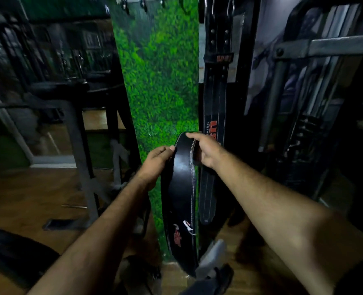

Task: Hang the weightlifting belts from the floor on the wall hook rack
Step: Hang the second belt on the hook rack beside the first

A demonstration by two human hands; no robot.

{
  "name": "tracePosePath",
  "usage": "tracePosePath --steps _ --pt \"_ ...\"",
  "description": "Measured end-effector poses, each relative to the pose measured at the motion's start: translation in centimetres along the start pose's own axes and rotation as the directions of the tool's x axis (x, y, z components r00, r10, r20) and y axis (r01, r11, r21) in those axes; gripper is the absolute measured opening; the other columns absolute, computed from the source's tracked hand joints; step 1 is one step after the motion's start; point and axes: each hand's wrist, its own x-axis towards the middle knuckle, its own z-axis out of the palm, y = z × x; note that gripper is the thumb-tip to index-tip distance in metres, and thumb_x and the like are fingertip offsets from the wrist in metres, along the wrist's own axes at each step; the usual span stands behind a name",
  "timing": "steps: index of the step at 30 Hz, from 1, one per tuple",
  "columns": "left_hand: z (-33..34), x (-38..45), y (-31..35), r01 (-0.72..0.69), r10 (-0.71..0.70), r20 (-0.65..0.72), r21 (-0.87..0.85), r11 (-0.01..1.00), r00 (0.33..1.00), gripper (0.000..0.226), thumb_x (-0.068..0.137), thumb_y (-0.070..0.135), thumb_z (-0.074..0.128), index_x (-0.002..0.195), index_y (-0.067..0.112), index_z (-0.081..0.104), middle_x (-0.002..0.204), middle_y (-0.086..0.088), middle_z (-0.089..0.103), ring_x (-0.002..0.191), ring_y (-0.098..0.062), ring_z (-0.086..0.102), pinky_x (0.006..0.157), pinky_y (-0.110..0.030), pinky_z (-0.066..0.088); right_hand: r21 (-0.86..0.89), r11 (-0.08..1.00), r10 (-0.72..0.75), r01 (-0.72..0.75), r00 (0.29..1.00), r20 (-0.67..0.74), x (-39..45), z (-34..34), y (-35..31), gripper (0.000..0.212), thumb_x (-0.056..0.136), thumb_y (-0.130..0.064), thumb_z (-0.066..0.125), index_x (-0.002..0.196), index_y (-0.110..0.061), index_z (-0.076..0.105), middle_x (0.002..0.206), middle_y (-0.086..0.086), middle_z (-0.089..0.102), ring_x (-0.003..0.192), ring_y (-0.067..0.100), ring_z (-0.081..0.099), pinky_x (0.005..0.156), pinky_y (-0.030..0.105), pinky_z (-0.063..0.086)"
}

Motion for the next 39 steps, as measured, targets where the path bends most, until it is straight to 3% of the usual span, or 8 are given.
tracePosePath --steps 6,12,16,19,22,28,37,39 --pt "1.2 0.1 2.2 -0.134 0.111 0.143 0.16 0.978 0.984 0.025 0.101 0.021 0.054 0.079 0.01 0.053 0.06 0.006 0.046 0.052 -0.004 0.038 0.048 -0.022 0.027 0.071 0.977 -0.198 0.2 0.98 -0.028 1.3 1.0 -3.1 0.048 0.067 -0.049 0.082 0.102 -0.017 0.077 0.11 0.004 0.076 0.111 0.026 0.068 0.103 0.044 0.051" --pt "0.1 1.1 4.0 -0.126 0.006 0.358 0.311 0.942 0.934 0.019 0.101 0.015 0.051 0.104 0.0 0.062 0.083 -0.008 0.066 0.063 -0.015 0.058 0.047 -0.021 0.045 0.254 0.916 -0.31 0.311 0.95 -0.046 1.1 1.6 -7.3 0.03 0.09 -0.024 0.072 0.113 -0.016 0.055 0.102 0.006 0.067 0.091 0.022 0.07 0.062 0.022 0.056" --pt "-0.7 2.3 5.9 -0.128 -0.001 0.362 0.333 0.934 0.932 0.014 0.102 0.012 0.051 0.104 0.004 0.061 0.076 0.003 0.068 0.061 -0.007 0.062 0.046 -0.018 0.048 0.185 0.89 -0.4 0.416 0.909 -0.12 1.4 3.2 -8.0 0.045 0.093 -0.02 0.068 0.131 -0.003 0.052 0.109 0.005 0.069 0.084 0.008 0.066 0.064 0.017 0.054" --pt "-0.9 3.6 7.8 -0.167 0.073 0.315 0.283 0.945 0.946 0.013 0.101 0.013 0.052 0.09 0.015 0.058 0.064 0.012 0.065 0.056 0.001 0.06 0.045 -0.017 0.047 0.184 0.861 -0.462 0.474 0.88 -0.107 2.2 4.1 -8.7 0.016 0.093 -0.018 0.068 0.106 -0.008 0.065 0.09 0.001 0.073 0.079 0.012 0.069 0.073 0.026 0.055" --pt "-0.8 5.0 9.5 -0.208 0.132 0.288 0.25 0.946 0.948 0.014 0.102 0.016 0.051 0.09 0.012 0.056 0.071 0.004 0.063 0.055 -0.003 0.061 0.044 -0.019 0.047 0.183 0.83 -0.525 0.528 0.848 -0.065 1.9 4.7 -9.9 0.005 0.094 -0.01 0.066 0.089 -0.012 0.065 0.074 -0.001 0.073 0.063 0.008 0.068 0.06 0.022 0.056" --pt "-0.5 7.1 11.6 -0.263 0.227 0.209 0.165 0.951 0.951 0.018 0.103 0.025 0.049 0.097 0.008 0.054 0.082 -0.016 0.055 0.063 -0.018 0.055 0.047 -0.021 0.046 0.057 0.79 -0.61 0.61 0.792 -0.019 1.9 5.4 -11.5 0.008 0.093 -0.005 0.065 0.101 -0.006 0.065 0.081 0.001 0.076 0.07 0.01 0.071 0.066 0.024 0.058" --pt "0.4 9.0 14.1 -0.345 0.337 0.197 0.008 0.939 0.921 0.027 0.103 0.031 0.049 0.101 0.005 0.058 0.086 -0.013 0.059 0.072 -0.021 0.056 0.059 -0.029 0.046 -0.185 0.637 -0.757 0.748 0.652 0.031 1.3 5.6 -15.4 0.005 0.09 -0.013 0.072 0.093 -0.01 0.069 0.088 0.0 0.075 0.081 0.013 0.069 0.079 0.036 0.057" --pt "1.1 9.5 14.2 -0.376 0.371 0.154 0.004 0.927 0.916 0.038 0.102 0.033 0.051 0.097 -0.004 0.058 0.085 -0.014 0.059 0.075 -0.023 0.055 0.062 -0.032 0.046 -0.206 0.609 -0.784 0.766 0.621 -0.006 1.4 5.4 -16.0 0.024 0.086 -0.021 0.075 0.083 -0.001 0.064 0.08 0.008 0.069 0.076 0.02 0.064 0.075 0.044 0.054"
